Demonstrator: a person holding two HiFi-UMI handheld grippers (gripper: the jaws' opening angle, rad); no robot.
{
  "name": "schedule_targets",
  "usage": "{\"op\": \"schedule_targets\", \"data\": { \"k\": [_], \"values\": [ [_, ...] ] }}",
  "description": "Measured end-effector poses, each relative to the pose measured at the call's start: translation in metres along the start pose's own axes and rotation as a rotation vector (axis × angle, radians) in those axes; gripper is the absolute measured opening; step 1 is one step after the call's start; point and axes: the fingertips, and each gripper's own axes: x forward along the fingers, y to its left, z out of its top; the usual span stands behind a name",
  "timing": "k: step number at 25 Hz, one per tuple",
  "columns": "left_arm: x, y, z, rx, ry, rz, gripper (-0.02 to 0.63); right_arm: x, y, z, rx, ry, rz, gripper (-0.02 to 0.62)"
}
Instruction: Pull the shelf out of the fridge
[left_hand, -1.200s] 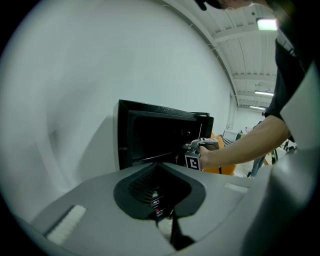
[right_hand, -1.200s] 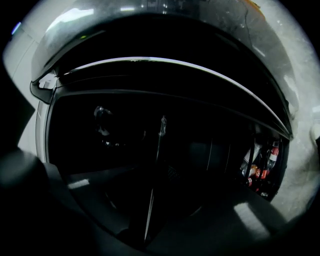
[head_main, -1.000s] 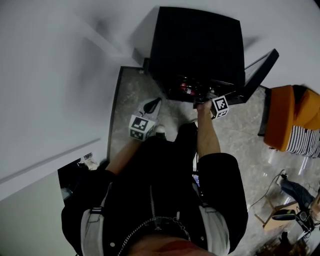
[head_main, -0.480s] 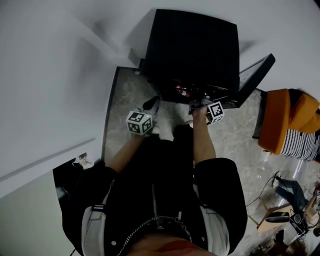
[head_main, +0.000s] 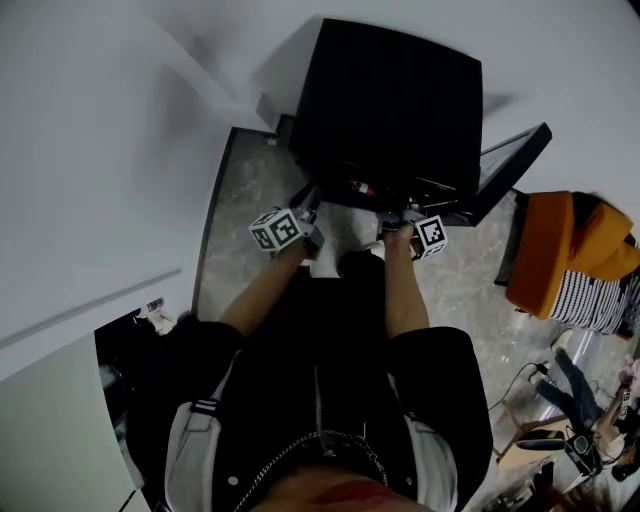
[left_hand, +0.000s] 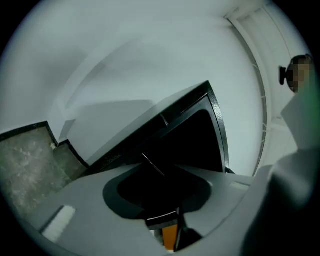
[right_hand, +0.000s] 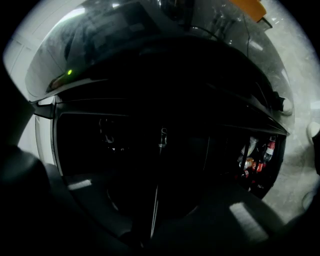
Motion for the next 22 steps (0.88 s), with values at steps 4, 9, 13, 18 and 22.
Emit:
{"op": "schedule_targets", "data": {
  "k": [4,9,13,18,22],
  "values": [
    [0.017,0.000,0.000,-0.132,-0.044,-0.028,0.131,0.000,0.000,-0.001,0.009,0.001,-0.003,0.023],
    [0.036,0.007,0.006,-0.282,-0.126,-0.032,0.147,-0.001,-0.002,0.000,0.008,0.009,-0.006,0.023],
    [0.046,0.011,0.012,-0.332,-0.170,-0.037,0.150,-0.003,-0.002,-0.002,0.007,0.020,-0.009,0.023],
    [0.058,0.010,0.016,-0.379,-0.192,-0.044,0.150,-0.005,-0.003,-0.002,0.004,0.031,-0.011,0.023],
    [0.064,0.009,0.018,-0.401,-0.198,-0.054,0.147,-0.007,-0.003,-0.003,0.003,0.038,-0.012,0.023]
  ]
}}
